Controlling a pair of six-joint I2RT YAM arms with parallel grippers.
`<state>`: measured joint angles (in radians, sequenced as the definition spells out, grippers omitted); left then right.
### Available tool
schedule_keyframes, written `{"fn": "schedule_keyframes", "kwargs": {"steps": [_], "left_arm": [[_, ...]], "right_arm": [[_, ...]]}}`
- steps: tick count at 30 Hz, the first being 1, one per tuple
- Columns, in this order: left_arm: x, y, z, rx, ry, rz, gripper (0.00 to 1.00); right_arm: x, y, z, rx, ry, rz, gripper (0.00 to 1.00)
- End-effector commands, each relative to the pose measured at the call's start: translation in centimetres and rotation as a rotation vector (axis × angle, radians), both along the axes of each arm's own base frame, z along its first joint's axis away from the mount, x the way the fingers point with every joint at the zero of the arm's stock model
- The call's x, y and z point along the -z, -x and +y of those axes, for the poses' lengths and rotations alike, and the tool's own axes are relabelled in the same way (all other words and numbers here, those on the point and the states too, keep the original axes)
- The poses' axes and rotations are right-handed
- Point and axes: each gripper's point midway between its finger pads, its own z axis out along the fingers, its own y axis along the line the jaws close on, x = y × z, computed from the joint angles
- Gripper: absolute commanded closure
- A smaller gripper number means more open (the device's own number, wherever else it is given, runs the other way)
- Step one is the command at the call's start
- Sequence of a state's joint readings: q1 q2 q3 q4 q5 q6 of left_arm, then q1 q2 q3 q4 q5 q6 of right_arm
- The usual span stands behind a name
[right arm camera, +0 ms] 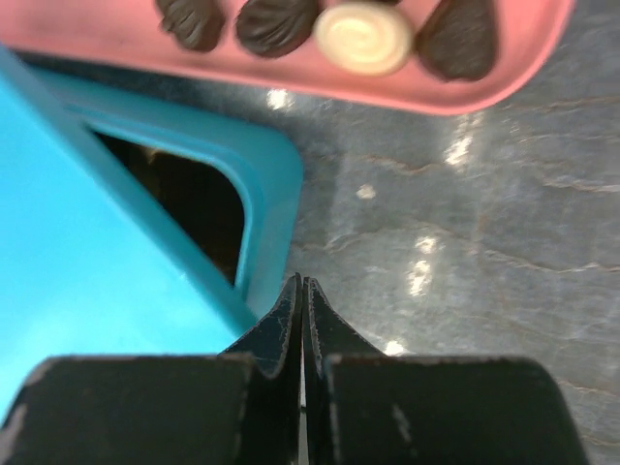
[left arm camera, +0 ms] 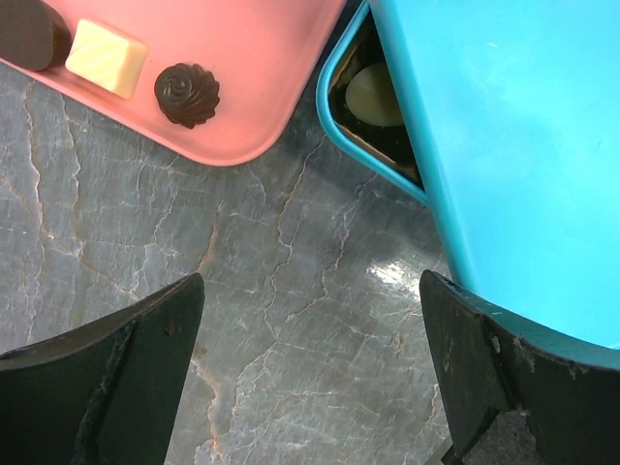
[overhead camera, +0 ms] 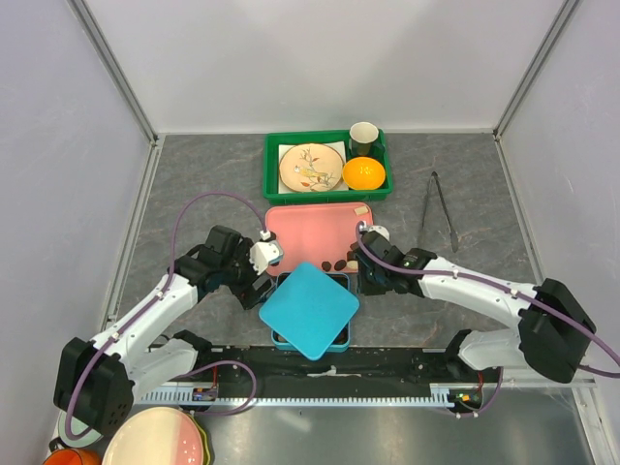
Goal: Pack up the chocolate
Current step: Adjust the box lid on the packing box.
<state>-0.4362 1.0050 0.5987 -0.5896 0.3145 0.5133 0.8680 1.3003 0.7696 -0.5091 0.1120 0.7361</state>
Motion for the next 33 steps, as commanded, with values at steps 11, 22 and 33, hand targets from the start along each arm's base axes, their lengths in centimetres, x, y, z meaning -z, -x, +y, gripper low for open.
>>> {"fn": "schedule_keyframes", "kwargs": {"steps": [11,22,33], "left_arm": [[0.1,-0.7,1.0,-0.015,-0.056,-0.044,0.01],[0.1,-0.7,1.1,-0.016,-0.064,-0.040,0.01],[-0.7,-0.4,0.7,-0.005,-0.039,-0.040,0.01]], "right_arm": [[-2.7,5.0,-1.0,-0.135,-0.131,0.038,1.00],[-0.9,8.0,-0.3,-0.244,-0.115,0.144,1.00],[-1.4,4.9,1.1,-0.163,-0.122,0.048,1.00]]}}
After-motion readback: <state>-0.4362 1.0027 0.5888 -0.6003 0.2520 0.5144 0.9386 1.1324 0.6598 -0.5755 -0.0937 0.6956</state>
